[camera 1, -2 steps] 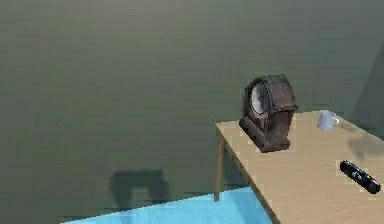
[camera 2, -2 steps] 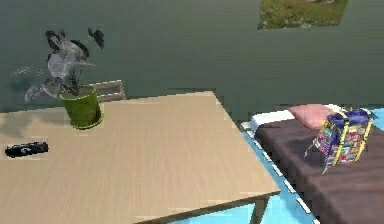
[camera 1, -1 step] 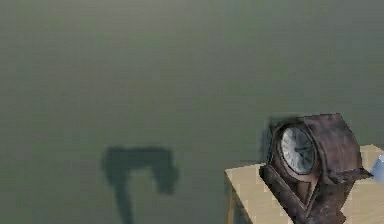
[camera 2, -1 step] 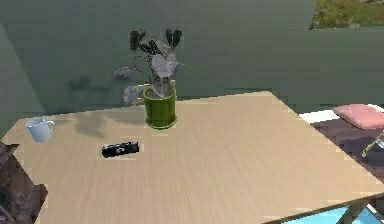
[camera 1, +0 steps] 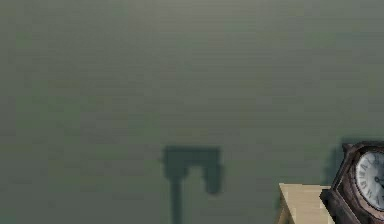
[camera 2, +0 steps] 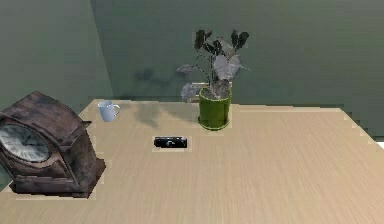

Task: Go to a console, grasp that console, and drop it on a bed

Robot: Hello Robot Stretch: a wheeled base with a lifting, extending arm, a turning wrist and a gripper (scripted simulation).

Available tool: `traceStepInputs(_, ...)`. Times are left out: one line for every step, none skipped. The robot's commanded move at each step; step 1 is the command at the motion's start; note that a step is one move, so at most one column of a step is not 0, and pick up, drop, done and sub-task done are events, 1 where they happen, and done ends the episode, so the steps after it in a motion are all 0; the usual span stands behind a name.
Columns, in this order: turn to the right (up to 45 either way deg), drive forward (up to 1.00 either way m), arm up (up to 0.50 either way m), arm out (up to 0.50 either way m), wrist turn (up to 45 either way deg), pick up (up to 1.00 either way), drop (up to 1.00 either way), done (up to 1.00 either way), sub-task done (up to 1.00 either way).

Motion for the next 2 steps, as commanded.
traceStepInputs(0.0, 0.00, 0.50, 0.00, 0.0, 0.00, 0.00, 0.00, 0.00)
traceStepInputs(0.0, 0.00, 0.38, 0.00, 0.0, 0.00, 0.00, 0.00, 0.00)
